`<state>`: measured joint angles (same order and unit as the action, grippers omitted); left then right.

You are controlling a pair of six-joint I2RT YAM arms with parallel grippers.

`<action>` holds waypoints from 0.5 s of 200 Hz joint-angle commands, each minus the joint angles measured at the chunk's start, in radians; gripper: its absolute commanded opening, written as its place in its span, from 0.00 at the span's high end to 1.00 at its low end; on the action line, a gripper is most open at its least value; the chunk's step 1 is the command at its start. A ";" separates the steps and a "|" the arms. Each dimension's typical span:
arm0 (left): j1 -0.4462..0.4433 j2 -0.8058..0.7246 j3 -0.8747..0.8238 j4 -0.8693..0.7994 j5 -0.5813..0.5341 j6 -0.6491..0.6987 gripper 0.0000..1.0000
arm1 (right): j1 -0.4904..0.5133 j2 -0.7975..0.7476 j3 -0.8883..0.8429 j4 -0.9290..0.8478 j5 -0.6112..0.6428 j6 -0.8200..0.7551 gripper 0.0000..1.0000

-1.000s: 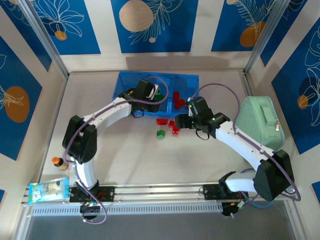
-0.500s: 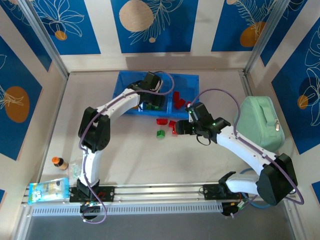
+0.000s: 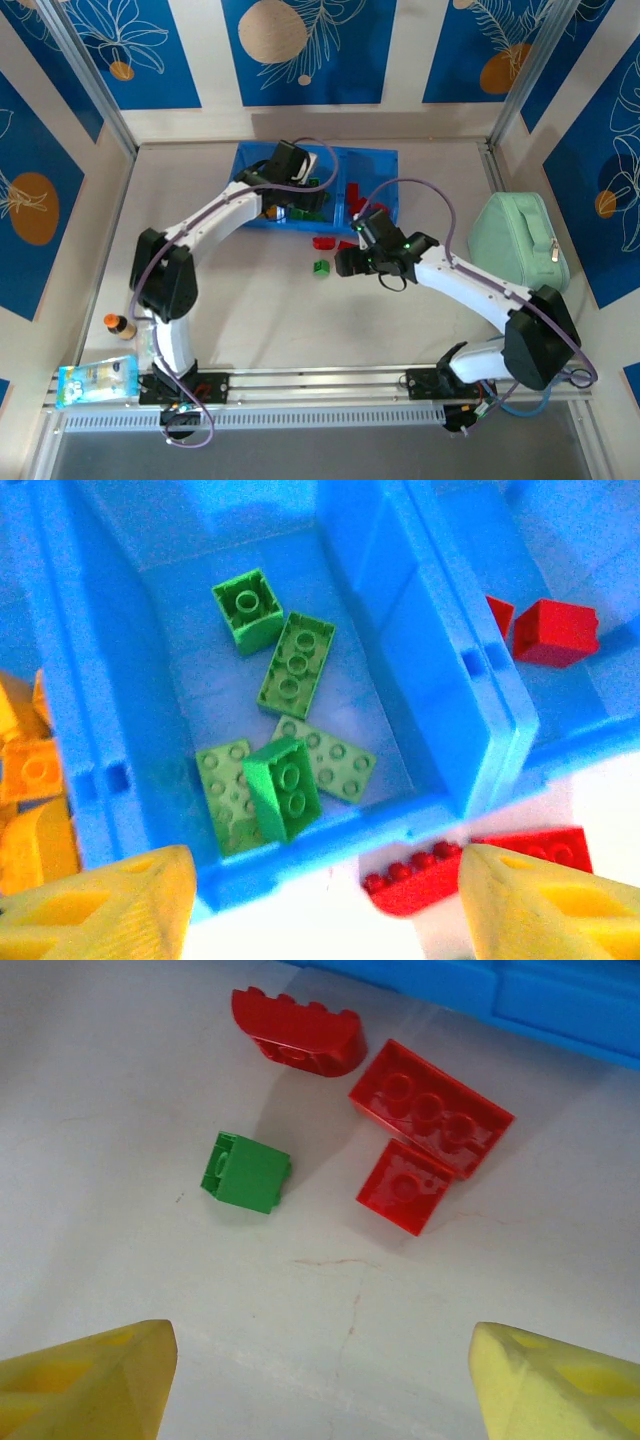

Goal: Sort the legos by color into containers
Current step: Place the lego in the container, then pick up the lego from the center of the table.

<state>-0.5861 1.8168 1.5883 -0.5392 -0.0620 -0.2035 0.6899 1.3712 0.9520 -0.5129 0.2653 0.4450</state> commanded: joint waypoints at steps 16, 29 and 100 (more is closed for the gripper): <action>0.007 -0.154 -0.175 0.064 -0.029 -0.041 0.30 | 0.043 0.122 0.107 -0.033 -0.014 -0.037 0.22; 0.006 -0.199 -0.235 0.072 -0.038 -0.050 0.30 | 0.058 0.172 0.143 -0.045 -0.014 -0.043 0.22; 0.009 -0.420 -0.517 0.112 -0.077 -0.113 0.30 | 0.091 0.410 0.313 -0.120 -0.034 -0.017 0.21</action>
<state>-0.5861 1.4670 1.1389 -0.4564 -0.1135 -0.2726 0.7670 1.7256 1.2049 -0.5716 0.2543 0.4198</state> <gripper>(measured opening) 0.702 0.788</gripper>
